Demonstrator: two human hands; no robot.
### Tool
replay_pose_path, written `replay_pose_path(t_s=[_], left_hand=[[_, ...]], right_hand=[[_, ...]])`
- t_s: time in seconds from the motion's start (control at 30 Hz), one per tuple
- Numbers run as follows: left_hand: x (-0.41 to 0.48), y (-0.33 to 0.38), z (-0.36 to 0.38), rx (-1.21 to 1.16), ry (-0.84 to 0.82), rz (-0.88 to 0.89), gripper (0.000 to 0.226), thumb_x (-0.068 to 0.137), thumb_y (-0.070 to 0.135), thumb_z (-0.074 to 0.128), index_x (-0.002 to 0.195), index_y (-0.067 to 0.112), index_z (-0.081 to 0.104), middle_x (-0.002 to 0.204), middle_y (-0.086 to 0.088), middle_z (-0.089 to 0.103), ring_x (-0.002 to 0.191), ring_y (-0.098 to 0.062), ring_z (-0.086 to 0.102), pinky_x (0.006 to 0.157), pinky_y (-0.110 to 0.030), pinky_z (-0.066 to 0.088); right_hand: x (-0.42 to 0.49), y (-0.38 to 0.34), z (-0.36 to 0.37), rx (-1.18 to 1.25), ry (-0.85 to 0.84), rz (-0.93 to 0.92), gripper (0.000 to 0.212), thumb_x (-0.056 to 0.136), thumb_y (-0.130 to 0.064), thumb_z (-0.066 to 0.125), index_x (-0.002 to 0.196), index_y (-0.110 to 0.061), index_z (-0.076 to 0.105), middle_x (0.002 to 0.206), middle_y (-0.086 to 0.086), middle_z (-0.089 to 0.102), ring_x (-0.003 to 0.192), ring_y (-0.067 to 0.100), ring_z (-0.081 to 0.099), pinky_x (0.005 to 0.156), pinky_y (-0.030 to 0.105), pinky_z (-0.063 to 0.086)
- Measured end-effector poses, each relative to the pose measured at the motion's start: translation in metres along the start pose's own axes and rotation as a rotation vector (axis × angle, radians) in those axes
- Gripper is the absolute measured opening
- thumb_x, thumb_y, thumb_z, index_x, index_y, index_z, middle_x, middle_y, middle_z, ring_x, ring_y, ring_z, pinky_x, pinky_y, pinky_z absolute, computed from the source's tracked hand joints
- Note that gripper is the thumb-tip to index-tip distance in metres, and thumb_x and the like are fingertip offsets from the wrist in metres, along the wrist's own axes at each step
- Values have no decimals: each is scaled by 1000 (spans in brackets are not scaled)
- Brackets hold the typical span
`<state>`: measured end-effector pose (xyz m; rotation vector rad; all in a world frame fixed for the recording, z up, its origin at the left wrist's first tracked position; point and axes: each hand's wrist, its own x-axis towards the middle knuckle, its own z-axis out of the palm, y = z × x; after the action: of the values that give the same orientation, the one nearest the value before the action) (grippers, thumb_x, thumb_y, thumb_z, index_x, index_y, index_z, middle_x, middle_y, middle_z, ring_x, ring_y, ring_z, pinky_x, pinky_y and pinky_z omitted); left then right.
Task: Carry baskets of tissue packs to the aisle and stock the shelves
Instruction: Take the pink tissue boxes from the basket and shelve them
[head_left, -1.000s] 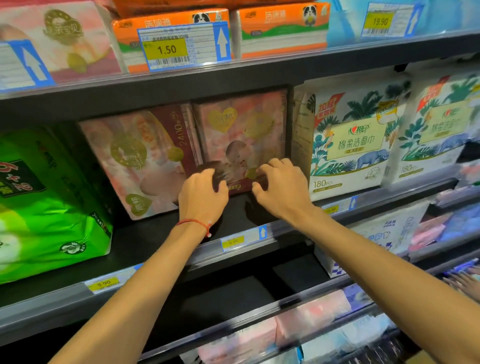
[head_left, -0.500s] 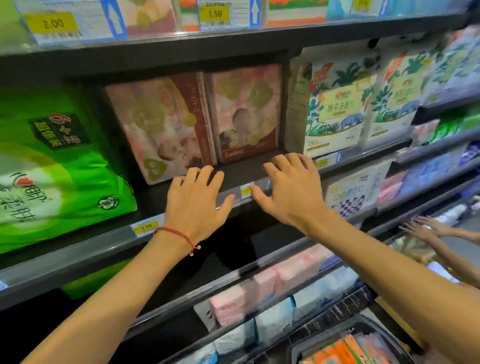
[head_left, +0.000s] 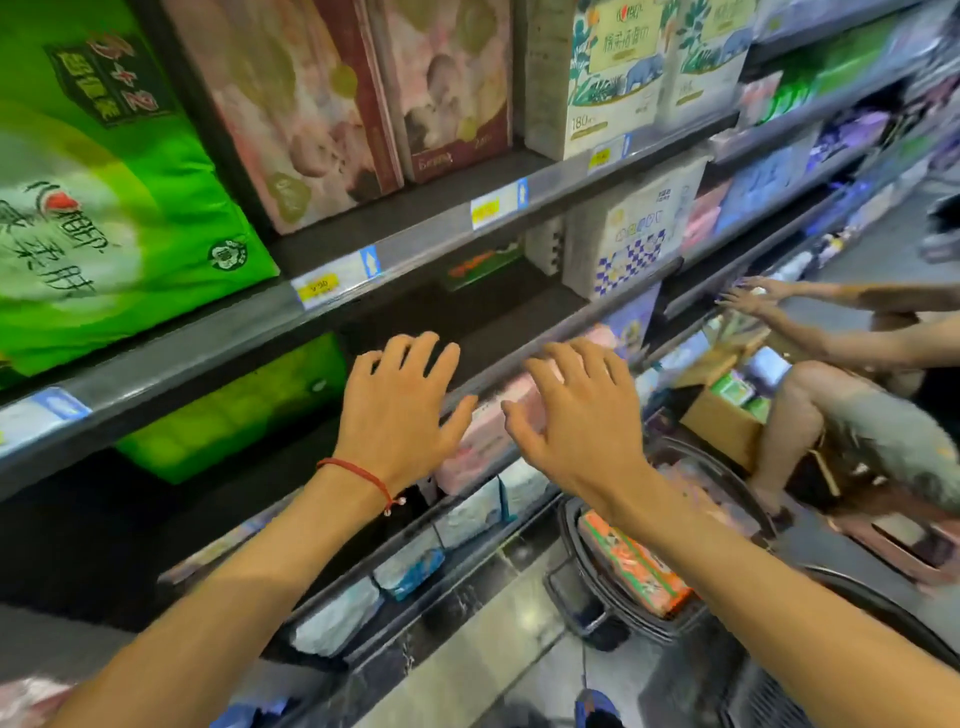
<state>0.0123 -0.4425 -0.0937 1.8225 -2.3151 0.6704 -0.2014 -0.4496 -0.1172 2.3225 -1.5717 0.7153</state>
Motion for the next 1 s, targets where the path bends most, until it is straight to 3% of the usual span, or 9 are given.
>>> replay_pose_path(t_s=[0.2,0.4,0.63,0.83,1.0], left_hand=[[-61,44,12,-78,-78,52,59,95,58,46,137,19,57,139,-7,56,123,-31,52,89,-45,45],[-119,102,20,-171,-148,140,61,96,57,41,143,19,48,131,-6,56,113,-28,54,84,-42,47],[-178,169,31,-281,-268,310,58,95,57,46,136,19,57,134,-5,58,119,-29,53,88,-45,46],[-183,193,54,-347,-271,471,53,94,56,51,132,19,60,130,-4,59,118,-29,55,87,-44,46],[-152,194,81,-405,-265,589,59,94,56,48,135,16,60,133,-9,60,122,-31,54,100,-47,44]], right_hand=[[-92,3,3,-17,-114,19,43,95,-49,57,106,-10,72,109,11,68,107,36,60,102,50,44],[-187,11,-12,-51,-254,96,42,94,-50,56,104,-12,73,108,8,70,109,34,61,107,48,41],[-288,14,-31,-95,-385,274,46,92,-48,55,113,-13,74,120,10,70,117,36,59,108,49,42],[-329,21,-44,-179,-378,439,41,93,-46,54,105,-13,73,108,8,70,111,35,59,106,47,42],[-339,28,-36,-273,-394,557,39,95,-47,52,104,-15,72,108,6,69,110,33,59,108,47,39]])
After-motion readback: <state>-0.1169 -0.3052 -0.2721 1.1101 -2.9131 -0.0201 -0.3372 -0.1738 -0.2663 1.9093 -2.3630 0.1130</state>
